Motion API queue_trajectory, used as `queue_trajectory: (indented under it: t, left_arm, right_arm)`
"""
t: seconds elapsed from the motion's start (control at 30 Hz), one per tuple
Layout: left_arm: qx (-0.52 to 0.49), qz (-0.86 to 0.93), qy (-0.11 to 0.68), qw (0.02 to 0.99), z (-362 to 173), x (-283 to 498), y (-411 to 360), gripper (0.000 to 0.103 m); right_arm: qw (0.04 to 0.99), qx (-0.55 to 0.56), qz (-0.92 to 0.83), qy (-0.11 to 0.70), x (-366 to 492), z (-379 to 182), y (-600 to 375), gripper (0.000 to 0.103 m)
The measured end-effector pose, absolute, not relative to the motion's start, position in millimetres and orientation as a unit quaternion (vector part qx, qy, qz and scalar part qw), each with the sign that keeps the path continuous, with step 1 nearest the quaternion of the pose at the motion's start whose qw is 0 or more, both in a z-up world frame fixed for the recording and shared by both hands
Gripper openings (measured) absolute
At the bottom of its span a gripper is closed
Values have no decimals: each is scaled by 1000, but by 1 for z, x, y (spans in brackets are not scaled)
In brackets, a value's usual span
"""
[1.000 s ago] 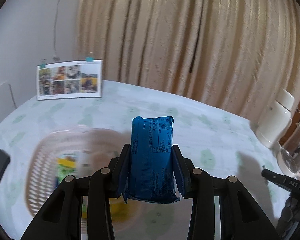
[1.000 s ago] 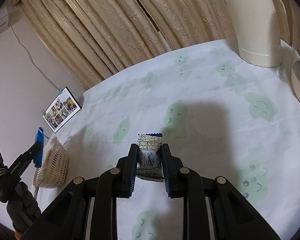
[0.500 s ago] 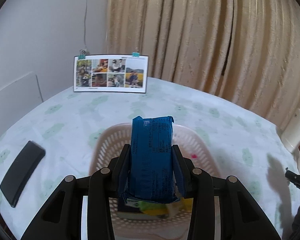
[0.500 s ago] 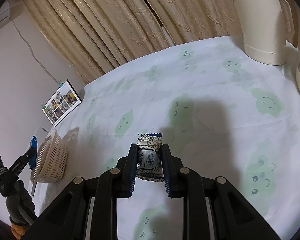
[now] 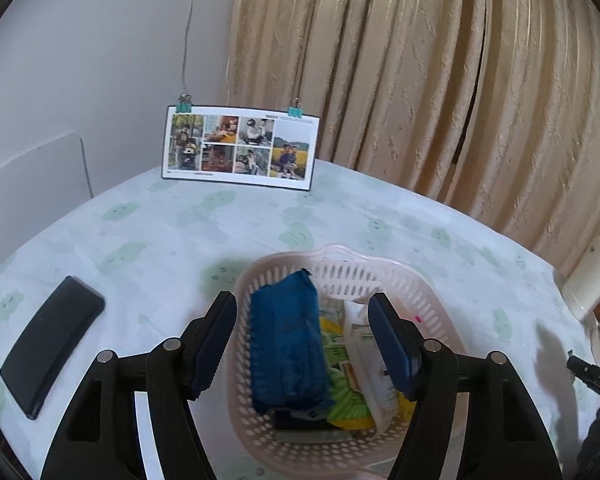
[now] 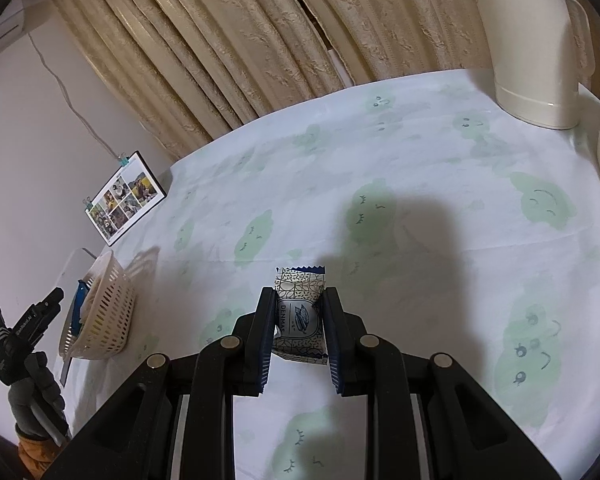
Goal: Organize snacks
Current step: 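Carry the silver packet over the basket and open the right tool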
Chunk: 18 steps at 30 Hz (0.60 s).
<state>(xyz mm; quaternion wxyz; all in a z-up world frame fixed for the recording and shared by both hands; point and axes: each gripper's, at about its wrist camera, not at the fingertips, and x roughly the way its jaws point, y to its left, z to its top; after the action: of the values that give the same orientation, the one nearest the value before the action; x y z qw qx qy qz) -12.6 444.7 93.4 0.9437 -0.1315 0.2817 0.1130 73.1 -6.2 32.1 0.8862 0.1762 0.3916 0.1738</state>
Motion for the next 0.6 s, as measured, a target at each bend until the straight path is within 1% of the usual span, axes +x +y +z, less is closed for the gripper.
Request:
queue_trajectory:
  t: [0.3,0.6]
  left_arm:
    - [-119,128,274,946,96,-32,453,69]
    - [-126,133,261,948,99,-56,466,69]
  right_arm:
    - [875,183,219,391,62,41,28,21]
    - [852,181,317,376,48,75,101,22]
